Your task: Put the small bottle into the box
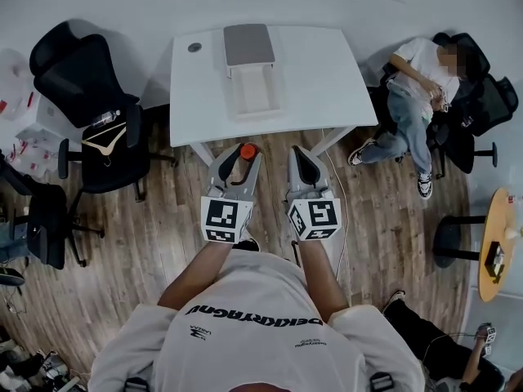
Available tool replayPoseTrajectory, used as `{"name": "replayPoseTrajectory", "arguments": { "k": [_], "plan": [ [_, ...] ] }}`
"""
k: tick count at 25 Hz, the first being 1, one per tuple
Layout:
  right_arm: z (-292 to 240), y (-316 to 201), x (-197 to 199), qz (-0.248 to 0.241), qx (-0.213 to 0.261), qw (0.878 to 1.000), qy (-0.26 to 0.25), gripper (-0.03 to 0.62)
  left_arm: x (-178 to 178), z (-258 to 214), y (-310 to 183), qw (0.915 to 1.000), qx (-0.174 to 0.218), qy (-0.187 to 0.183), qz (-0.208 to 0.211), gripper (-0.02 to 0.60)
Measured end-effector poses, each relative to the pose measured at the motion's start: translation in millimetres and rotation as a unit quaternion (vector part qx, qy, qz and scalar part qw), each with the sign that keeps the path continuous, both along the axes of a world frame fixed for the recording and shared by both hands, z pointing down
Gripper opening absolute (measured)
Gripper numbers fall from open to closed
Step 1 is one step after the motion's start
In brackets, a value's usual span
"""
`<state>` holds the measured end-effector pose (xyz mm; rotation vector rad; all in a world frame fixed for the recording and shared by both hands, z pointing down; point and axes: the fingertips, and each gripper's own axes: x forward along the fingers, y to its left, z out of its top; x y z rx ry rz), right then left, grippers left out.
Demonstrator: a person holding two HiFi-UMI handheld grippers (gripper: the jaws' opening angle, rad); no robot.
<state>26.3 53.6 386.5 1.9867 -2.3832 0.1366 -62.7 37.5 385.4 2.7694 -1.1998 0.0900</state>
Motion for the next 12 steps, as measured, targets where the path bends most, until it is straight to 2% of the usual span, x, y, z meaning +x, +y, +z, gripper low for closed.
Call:
{"name": "replayPoseTrajectory", "arguments": {
  "k": [12],
  "plan": [
    [6, -47, -4, -0.001, -0.006, 1.000, 0.009, 0.000, -3, 10, -45, 1.0000, -0.006, 0.000, -0.002, 0.144]
  ]
}}
